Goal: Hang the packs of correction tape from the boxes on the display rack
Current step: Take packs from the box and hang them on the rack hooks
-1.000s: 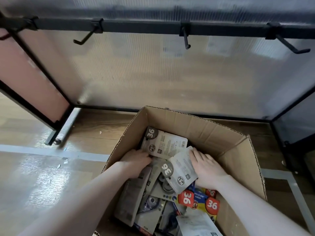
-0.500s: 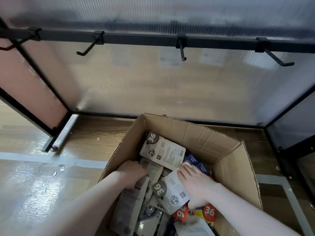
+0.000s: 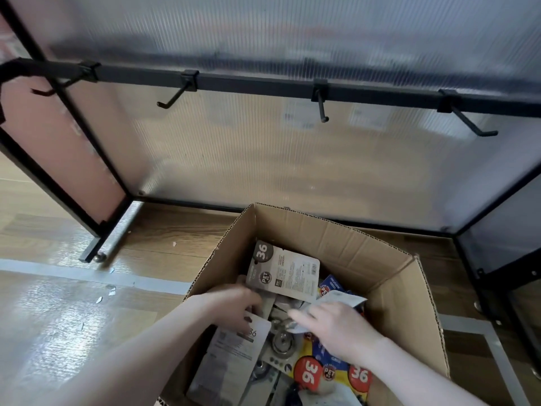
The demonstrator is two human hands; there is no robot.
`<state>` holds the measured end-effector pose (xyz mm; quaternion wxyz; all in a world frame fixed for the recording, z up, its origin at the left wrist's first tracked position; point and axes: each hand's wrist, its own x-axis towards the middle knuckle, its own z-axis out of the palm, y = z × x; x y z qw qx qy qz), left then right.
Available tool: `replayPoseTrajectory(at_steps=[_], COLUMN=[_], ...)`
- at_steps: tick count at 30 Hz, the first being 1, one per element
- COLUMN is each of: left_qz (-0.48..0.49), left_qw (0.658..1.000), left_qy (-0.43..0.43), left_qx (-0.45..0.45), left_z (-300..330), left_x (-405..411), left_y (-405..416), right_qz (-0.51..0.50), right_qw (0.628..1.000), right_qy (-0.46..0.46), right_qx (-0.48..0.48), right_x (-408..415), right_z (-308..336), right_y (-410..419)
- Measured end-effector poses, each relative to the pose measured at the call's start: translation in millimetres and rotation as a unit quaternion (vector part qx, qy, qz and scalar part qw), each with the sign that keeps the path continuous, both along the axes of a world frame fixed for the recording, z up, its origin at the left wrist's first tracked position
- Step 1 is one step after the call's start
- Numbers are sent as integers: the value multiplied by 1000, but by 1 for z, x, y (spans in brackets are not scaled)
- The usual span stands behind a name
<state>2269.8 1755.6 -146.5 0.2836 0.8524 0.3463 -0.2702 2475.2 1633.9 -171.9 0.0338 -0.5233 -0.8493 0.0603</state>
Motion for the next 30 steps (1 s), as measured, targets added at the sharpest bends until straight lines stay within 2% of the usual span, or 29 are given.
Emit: replayPoseTrajectory(at_steps=[4, 8, 11, 13, 15, 17, 19, 22, 24, 28, 30], left_qz=[42, 94, 129, 184, 240, 274, 268, 204, 193, 168, 171], left_qw=[998, 992, 986, 975, 954, 935, 935, 967, 973, 955, 936], left_qy=[-47, -87, -103, -100, -100, -102, -105, -108, -125, -164, -211], left_qx=[5, 2, -17, -69, -147, -203, -206, -107, -15, 181, 224], left_z=[13, 32, 47, 56, 66, 78, 89, 100, 108, 126, 141], left_x=[3, 3, 7, 9, 9, 6, 2, -8, -12, -7, -1], left_y=[0, 3, 4, 5, 5, 7, 8, 9, 9, 12, 12], right_qz=[-128, -233, -363, -419, -438, -432, -417, -415, -419, -428, -425], right_qw=[988, 963, 900, 849, 803, 777, 759, 734, 732, 764, 779], right_qy=[59, 132, 243, 322, 403, 457, 501, 538, 537, 480, 456], right_qx=[-59, -23, 1, -4, -26, -26, -5, 19, 32, 53, 67], right_x=[25, 33, 37, 40, 41, 43, 46, 51, 55, 61, 61], right_z=[28, 49, 53, 56, 65, 78, 90, 107, 118, 136, 147], right_y=[1, 2, 8, 15, 19, 20, 20, 21, 22, 22, 23])
